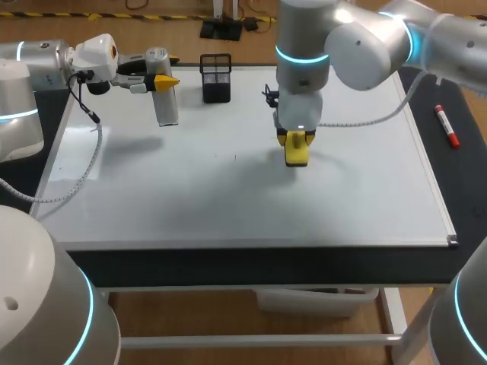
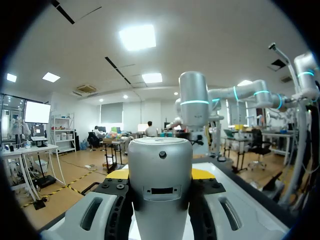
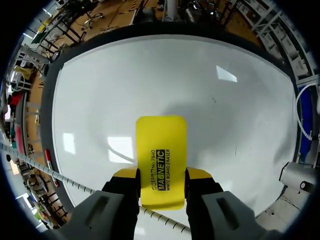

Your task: Pick up the inspection probe, press it on each red-marked spot on the whiteboard one by one, put down the probe, pick up the eraser, and wipe off all the red marks.

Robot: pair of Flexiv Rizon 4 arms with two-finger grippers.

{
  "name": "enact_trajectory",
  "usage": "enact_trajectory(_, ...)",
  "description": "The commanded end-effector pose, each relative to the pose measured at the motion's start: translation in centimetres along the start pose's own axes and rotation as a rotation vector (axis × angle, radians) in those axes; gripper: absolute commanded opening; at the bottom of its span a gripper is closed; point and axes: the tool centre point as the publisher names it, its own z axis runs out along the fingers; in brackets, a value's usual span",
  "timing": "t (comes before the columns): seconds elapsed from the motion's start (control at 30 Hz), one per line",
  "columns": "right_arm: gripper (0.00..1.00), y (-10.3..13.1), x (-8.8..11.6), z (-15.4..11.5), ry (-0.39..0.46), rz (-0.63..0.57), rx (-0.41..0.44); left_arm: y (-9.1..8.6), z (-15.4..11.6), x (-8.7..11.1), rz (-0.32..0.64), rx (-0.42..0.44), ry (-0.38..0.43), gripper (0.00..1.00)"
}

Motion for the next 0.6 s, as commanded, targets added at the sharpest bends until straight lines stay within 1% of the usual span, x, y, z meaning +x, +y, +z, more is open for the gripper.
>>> enact_trajectory(0.03,0.00,-3.4,-0.1,-0.1,0.019,-0.014,-0.026,-0.2,0.0,0.1,0.000,-0.002,-0.001,0.00)
enact_trajectory(0.07,0.00,-3.9,-0.1,-0.3,0.002,-0.022,-0.028,-0.2,0.0,0.1,0.000,-0.002,-0.001,0.00)
enact_trajectory(0.13,0.00,-5.1,-0.1,-0.3,0.006,-0.026,-0.032,-0.2,0.0,0.1,0.000,-0.002,-0.001,0.00)
enact_trajectory(0.17,0.00,-5.7,-0.1,-0.3,-0.006,-0.035,-0.038,-0.2,0.0,0.1,0.000,-0.002,-0.001,0.00)
enact_trajectory(0.23,0.00,-6.7,-0.2,-0.3,0.016,-0.039,-0.042,-0.2,0.0,0.1,0.000,-0.002,-0.001,0.00)
enact_trajectory(0.3,0.00,-7.8,-0.2,-0.4,0.003,-0.045,-0.048,-0.2,0.0,0.1,0.000,-0.002,-0.001,0.00)
enact_trajectory(0.33,0.00,-8.3,-0.1,-0.5,0.020,-0.044,-0.050,-0.2,0.0,0.1,0.000,-0.002,-0.001,0.00)
enact_trajectory(0.4,0.00,-9.4,-0.1,-0.5,-0.001,-0.045,-0.064,-0.2,0.0,0.1,0.000,-0.002,-0.001,0.00)
enact_trajectory(0.43,0.00,-10.0,-0.1,-0.4,0.020,-0.044,-0.064,-0.2,0.0,0.1,0.000,-0.002,-0.001,0.00)
enact_trajectory(0.47,0.00,-10.5,-0.2,-0.4,0.023,-0.047,-0.072,-0.2,0.0,0.1,0.000,-0.002,-0.001,0.00)
enact_trajectory(0.5,0.00,-11.0,-0.3,-0.4,0.011,-0.051,-0.085,-0.2,0.0,0.1,0.000,-0.002,-0.001,0.00)
enact_trajectory(0.57,0.00,-12.2,-0.7,-0.2,0.018,-0.045,-0.089,-0.2,0.0,0.1,0.000,-0.002,-0.001,0.00)
enact_trajectory(0.6,0.00,-12.7,-0.8,-0.1,0.000,-0.044,-0.099,-0.2,0.0,0.1,0.000,-0.002,-0.001,0.00)
